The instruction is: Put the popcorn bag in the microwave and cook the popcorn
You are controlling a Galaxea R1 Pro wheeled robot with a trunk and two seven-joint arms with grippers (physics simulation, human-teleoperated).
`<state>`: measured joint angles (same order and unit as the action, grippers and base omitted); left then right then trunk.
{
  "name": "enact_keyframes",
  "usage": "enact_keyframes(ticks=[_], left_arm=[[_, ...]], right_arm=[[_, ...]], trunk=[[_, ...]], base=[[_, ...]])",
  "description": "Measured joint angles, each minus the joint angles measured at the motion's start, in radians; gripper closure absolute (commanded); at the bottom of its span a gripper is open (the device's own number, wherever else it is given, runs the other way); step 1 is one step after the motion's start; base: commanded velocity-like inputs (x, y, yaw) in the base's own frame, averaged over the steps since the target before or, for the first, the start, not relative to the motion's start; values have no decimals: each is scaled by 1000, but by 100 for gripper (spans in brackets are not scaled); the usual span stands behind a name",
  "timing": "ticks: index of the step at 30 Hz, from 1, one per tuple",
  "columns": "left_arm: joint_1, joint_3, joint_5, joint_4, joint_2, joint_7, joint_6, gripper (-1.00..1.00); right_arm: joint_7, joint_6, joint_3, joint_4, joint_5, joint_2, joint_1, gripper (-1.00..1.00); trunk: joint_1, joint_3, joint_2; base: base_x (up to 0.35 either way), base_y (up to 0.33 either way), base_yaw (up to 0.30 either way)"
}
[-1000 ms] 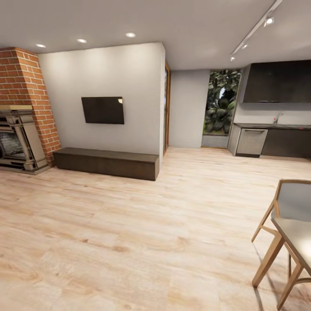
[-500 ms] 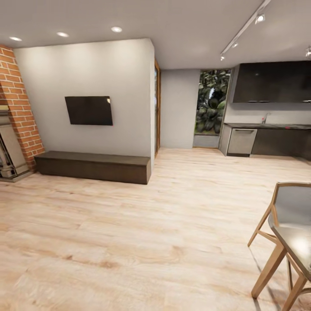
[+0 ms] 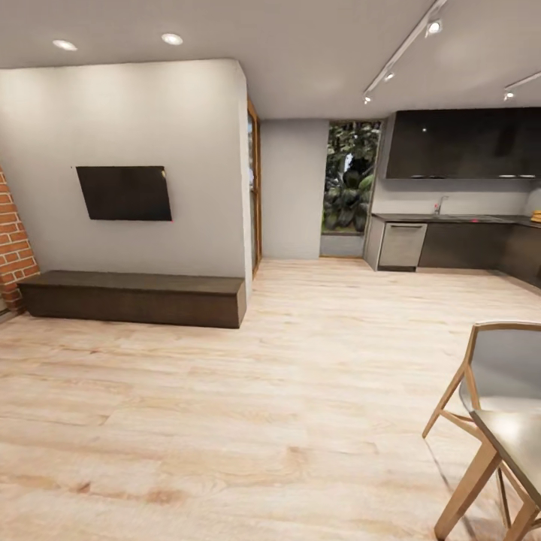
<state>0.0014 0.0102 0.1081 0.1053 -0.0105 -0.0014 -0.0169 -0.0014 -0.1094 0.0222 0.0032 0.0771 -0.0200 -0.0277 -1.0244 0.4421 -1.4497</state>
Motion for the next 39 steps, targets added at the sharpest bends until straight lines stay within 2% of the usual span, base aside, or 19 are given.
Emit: enact_keyframes(ticks=[39], left_arm=[[0,1,-2,0,-2,0,-2,-100]], right_arm=[[0,0,1,0,-4,0,0,-100]], trunk=[[0,0,0]], base=[[323,0,0]])
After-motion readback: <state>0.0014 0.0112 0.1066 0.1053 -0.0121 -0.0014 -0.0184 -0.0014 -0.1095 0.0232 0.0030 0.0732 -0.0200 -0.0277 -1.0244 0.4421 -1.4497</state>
